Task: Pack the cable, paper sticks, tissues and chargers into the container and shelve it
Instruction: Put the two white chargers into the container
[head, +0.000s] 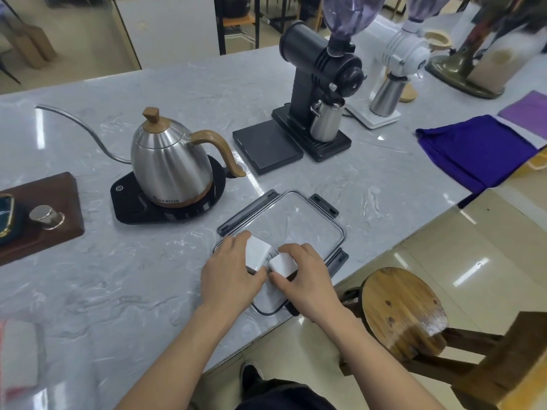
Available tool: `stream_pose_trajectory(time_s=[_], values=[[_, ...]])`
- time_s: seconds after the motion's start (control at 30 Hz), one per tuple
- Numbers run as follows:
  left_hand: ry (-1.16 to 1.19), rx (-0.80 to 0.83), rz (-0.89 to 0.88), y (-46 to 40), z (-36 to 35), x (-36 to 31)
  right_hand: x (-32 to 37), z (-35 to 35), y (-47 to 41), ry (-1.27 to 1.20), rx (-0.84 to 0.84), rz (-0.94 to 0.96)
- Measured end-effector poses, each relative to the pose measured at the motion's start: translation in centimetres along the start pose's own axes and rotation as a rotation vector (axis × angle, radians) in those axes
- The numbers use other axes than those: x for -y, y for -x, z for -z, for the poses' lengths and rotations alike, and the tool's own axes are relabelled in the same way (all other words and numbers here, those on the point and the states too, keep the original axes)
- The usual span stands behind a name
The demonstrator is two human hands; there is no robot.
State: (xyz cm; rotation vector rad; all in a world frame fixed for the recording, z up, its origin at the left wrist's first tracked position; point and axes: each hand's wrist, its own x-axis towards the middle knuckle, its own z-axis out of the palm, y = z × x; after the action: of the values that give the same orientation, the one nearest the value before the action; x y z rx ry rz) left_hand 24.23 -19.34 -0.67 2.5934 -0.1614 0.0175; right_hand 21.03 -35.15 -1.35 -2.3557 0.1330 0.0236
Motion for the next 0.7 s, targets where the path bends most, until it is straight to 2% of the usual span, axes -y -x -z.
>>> stream_pose_trajectory(time_s=[0.33, 0.7], values=[[0.108, -0.018, 0.047, 0.2, 0.0, -0.4, 0.4, 0.8, -0.1, -0.039, 0.018, 0.006], [0.269, -0.127, 0.004, 0.5, 0.6, -1.7, 1.8, 3.0, 0.9, -0.128, -0.083, -0.017]])
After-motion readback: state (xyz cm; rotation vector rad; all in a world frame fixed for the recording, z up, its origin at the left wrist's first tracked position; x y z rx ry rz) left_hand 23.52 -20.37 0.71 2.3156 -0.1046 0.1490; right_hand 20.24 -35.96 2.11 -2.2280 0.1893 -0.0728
